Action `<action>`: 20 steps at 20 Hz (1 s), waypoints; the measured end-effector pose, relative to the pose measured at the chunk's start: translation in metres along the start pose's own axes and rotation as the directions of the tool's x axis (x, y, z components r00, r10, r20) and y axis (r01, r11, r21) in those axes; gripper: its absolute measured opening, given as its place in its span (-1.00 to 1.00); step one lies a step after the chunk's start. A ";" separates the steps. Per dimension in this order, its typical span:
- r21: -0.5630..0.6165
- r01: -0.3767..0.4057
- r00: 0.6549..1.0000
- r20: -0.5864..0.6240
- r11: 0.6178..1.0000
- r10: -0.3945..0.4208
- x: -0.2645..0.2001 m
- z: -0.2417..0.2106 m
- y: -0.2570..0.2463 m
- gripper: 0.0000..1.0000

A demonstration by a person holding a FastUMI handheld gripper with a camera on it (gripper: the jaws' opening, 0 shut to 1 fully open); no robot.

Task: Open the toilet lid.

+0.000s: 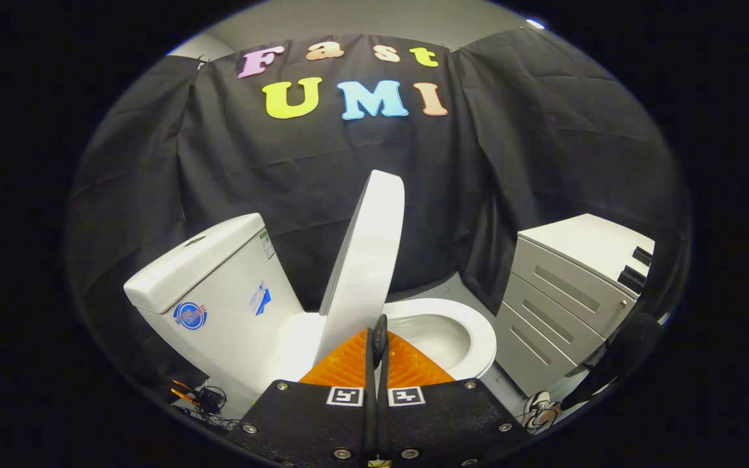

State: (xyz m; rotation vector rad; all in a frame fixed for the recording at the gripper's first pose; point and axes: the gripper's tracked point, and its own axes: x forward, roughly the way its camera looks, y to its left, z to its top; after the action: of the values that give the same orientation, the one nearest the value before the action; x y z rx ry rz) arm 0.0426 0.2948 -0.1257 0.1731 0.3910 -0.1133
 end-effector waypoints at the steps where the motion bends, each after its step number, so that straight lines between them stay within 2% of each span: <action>1: -0.010 -0.005 1.000 0.004 1.000 0.005 -0.001 0.003 0.005 -1.00; 20: -0.187 -0.115 0.992 0.037 0.976 0.124 -0.014 0.016 0.108 -1.00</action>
State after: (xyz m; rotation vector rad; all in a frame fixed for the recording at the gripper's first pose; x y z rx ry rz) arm 0.0510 0.3982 -0.0901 0.0106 0.3400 0.0377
